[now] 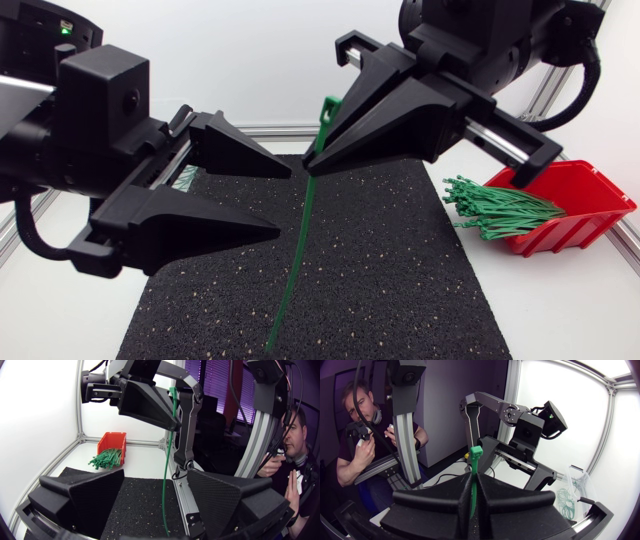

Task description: Take a green cable tie from the red box, thread the tail through the head to close it, then place it in the transparent bin on the left.

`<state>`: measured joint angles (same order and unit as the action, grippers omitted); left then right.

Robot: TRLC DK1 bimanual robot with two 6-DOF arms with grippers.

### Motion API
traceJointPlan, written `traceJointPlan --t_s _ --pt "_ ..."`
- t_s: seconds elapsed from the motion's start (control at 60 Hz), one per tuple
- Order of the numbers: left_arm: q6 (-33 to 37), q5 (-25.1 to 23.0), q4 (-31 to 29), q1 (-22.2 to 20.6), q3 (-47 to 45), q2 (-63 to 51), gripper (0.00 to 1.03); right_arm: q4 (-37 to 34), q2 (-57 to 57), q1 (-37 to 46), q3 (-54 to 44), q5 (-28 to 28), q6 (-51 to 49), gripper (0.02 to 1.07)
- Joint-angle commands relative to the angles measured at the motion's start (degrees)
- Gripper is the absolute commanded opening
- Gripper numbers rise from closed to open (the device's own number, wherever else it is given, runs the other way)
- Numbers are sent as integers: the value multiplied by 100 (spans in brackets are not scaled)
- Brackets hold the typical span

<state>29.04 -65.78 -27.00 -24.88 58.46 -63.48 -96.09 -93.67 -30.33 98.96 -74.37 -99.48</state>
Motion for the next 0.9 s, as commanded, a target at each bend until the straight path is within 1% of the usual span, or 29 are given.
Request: traceJointPlan --t_s 0.0,0.3,0.417,0.617,0.783,0.883 --pt "155 -163 -7 -34 228 -156 88 -1166 -117 -61 -26 -60 -150 8" --pt "129 -330 81 -52 254 -59 87 -1166 -108 -79 -8 -95 -159 8" --pt "85 -330 81 -201 280 20 87 -1166 -117 -79 -8 -104 -168 8" --pt "-65 -330 283 -289 342 -68 87 -1166 -99 -79 -61 -113 -186 8" --pt "-82 -330 327 -350 403 -147 87 -1166 -64 -131 -96 -131 -186 8" --pt "-91 -339 336 -359 447 -182 78 -1166 -64 -131 -96 -131 -203 8"
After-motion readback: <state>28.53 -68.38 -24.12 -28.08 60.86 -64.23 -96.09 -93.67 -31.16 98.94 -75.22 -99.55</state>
